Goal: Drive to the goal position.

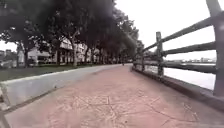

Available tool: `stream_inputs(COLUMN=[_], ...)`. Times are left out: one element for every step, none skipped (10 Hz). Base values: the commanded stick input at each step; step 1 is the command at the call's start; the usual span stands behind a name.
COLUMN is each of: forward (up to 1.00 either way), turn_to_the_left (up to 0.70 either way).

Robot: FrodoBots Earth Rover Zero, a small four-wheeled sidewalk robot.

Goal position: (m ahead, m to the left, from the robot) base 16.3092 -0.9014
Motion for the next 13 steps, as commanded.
stream_inputs(forward=[1.0, 1.0, 1.0, 1.0, 1.0, 1.0, 1.0, 1.0, 1.0, 1.0, 1.0, 1.0, 1.0], turn_to_the_left=[0.0, 0.0, 0.0, 0.0, 0.0, 0.0, 0.0, 0.0, 0.0, 0.0, 0.0, 0.0, 0.0])
